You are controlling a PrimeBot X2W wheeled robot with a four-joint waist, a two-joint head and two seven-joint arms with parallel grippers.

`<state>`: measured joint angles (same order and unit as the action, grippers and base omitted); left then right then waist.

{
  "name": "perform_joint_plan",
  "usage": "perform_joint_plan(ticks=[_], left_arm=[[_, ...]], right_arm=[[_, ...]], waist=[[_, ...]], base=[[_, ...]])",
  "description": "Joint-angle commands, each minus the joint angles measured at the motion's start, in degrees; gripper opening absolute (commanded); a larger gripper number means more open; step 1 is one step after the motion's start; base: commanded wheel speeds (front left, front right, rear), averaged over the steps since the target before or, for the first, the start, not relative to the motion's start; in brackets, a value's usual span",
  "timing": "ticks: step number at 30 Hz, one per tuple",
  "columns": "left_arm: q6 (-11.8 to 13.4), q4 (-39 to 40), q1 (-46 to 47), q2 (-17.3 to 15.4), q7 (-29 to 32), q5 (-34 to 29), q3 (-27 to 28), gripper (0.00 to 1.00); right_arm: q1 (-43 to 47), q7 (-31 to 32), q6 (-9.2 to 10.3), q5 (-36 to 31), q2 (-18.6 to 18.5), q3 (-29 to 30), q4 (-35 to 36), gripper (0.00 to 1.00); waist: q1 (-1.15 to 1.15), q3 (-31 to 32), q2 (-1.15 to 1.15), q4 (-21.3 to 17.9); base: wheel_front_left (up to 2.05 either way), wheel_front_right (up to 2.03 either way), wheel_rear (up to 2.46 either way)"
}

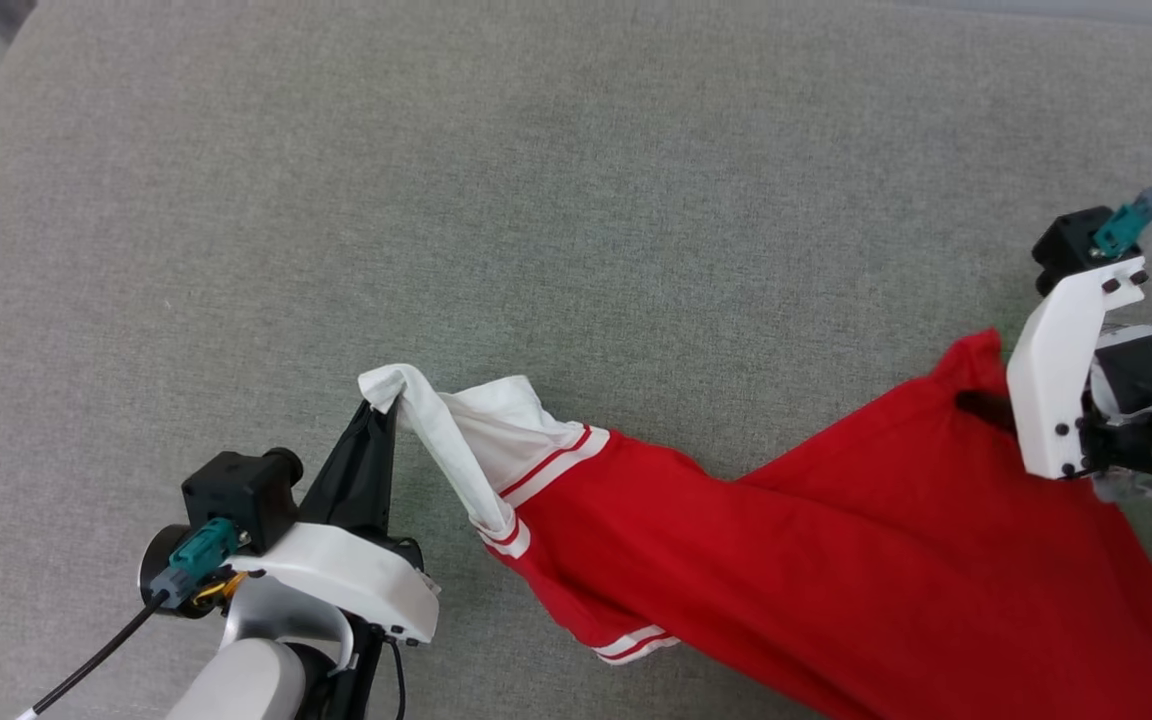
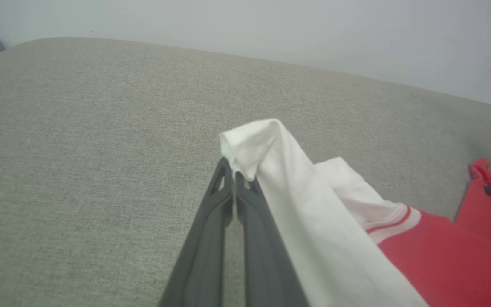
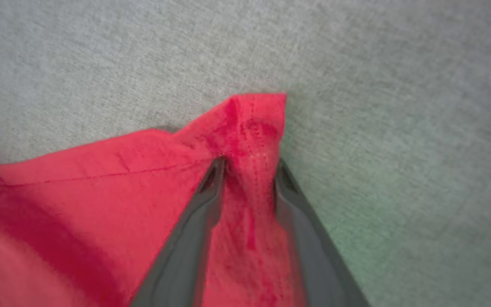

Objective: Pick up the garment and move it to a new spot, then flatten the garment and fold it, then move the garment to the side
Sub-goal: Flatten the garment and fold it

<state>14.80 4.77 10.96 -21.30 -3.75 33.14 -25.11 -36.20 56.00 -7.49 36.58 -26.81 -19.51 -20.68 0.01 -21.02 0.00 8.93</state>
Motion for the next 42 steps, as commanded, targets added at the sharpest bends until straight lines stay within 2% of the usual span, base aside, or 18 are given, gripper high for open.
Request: perform_joint_plan(ticks=[1,6,13,18,23,28,33,42], left_arm=[[0.07,-0.38,0.12,-0.2,-0.53,0.24,0.32,0.0],[1.29,-0.09,-1.95,-1.0,-1.61,0.86,2.12,0.0],[3.22,1.78,-1.34,-4.99,-2.39,0.04,6.48,0.0],[2.0,0.33,4.49,-6.67,-1.9,0.55,8.64,0.0],[-0.67,-5.58,15.93,-6.18,-0.62,1.11,8.91,0.0],[-3.21,-13.83,29.32,-5.57,0.17,0.28,8.34,0.0],[-5.09,-20.42,43.8,-5.17,0.15,-1.32,8.18,0.0],[-5.4,-26.9,71.08,-4.58,1.36,-5.39,7.93,0.0]], right_arm=[[3.2,0.54,0.0,0.98,1.64,-2.55,-2.42,0.0],[0.41,-6.42,0.01,1.06,0.47,-2.3,-0.1,0.0],[-1.03,-18.06,0.02,-2.74,0.35,-0.41,0.84,0.0],[-1.58,-23.48,0.04,-5.93,2.3,2.42,0.68,0.0],[-4.64,-27.38,0.04,-8.01,4.7,5.89,-1.11,0.0],[-11.18,-31.21,0.05,-10.69,5.8,8.14,-3.21,0.0],[-20.86,-36.65,0.05,-12.81,5.94,11.19,-4.34,0.0],[-41.5,-40.51,0.05,-13.24,1.81,12.2,-3.15,0.0]], waist=[[-0.01,1.05,0.0,-0.33],[-0.01,4.64,0.0,-2.11],[-0.01,10.68,0.0,-5.91],[-0.01,13.18,0.0,-8.82],[-0.01,13.04,0.0,-10.83],[-0.01,10.46,0.0,-12.4],[-0.01,4.92,0.0,-13.27],[-0.01,-9.03,0.0,-12.5]], base=[[0.0,0.0,0.0],[0.0,0.0,0.0],[0.0,0.0,0.0],[0.0,0.0,0.0],[0.0,0.0,0.0],[0.0,0.0,0.0],[0.0,0.0,0.0],[0.0,0.0,0.0]])
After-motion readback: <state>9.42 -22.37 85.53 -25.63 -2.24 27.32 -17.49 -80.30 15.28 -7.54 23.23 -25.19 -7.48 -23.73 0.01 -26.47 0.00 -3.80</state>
